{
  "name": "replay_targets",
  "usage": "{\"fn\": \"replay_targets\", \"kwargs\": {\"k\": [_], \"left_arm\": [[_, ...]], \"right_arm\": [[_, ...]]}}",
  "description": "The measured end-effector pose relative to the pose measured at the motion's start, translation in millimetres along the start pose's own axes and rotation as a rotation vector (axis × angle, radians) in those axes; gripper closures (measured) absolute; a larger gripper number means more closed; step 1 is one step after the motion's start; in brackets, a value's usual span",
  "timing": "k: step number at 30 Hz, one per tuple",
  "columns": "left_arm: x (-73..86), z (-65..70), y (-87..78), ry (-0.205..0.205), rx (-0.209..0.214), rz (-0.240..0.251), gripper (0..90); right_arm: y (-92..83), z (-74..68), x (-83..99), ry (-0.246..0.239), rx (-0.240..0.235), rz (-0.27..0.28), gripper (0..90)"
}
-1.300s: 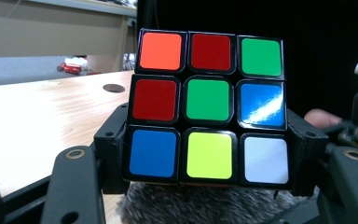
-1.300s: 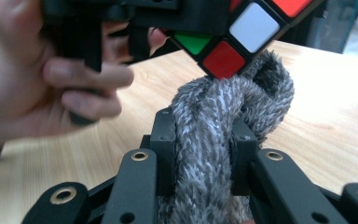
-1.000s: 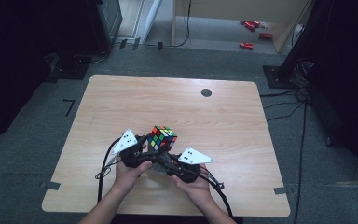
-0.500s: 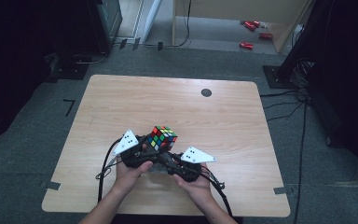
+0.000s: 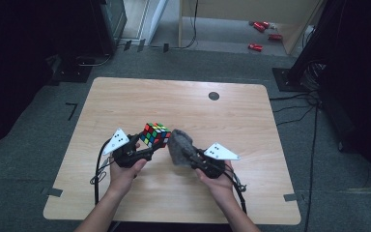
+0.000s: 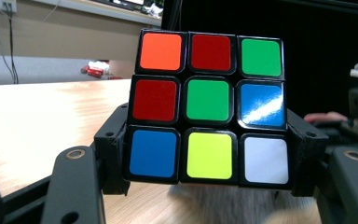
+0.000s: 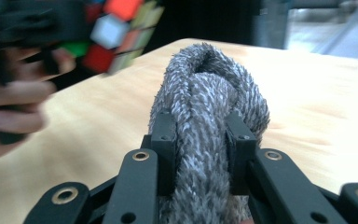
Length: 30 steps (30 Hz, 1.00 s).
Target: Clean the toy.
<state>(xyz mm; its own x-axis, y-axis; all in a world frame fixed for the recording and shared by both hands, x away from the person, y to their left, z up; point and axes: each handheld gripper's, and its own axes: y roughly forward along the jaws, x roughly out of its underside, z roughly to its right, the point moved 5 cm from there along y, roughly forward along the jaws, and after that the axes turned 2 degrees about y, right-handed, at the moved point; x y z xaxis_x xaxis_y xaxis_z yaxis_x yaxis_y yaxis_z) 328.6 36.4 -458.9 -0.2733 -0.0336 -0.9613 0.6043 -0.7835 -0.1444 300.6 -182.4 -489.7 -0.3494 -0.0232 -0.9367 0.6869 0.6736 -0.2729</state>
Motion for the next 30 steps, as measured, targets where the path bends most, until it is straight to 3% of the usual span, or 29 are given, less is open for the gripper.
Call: {"fn": "replay_targets", "kwargs": {"k": [4, 8, 13, 21, 25, 28, 30], "left_arm": [[2.0, -1.8, 1.5, -0.004, 0.006, -0.017, 34.2], [5.1, -0.6, 4.4, -0.007, 0.018, -0.044, 34.2], [8.7, 1.2, 7.6, -0.003, 0.031, -0.072, 34.2], [11.3, 2.4, 9.4, -0.003, 0.047, -0.093, 34.2], [11.8, 2.4, 9.8, -0.007, 0.050, -0.098, 34.2], [11.5, 2.1, 9.9, -0.008, 0.054, -0.101, 34.2], [10.9, 1.3, 9.6, -0.007, 0.057, -0.105, 34.2]], "right_arm": [[-12.3, 27.4, -5.6, -0.008, 0.104, 0.014, 71.2], [-19.7, 48.9, -5.8, -0.002, 0.174, 0.012, 71.2], [-22.9, 63.3, -2.1, -0.010, 0.222, -0.003, 70.7], [-12.9, 74.7, 19.6, 0.008, 0.243, -0.114, 69.1], [-10.6, 74.7, 22.1, -0.008, 0.245, -0.126, 67.5], [-12.7, 73.7, 19.4, -0.004, 0.228, -0.112, 56.7], [-15.5, 69.3, 13.5, 0.001, 0.181, -0.065, 45.3]]}}
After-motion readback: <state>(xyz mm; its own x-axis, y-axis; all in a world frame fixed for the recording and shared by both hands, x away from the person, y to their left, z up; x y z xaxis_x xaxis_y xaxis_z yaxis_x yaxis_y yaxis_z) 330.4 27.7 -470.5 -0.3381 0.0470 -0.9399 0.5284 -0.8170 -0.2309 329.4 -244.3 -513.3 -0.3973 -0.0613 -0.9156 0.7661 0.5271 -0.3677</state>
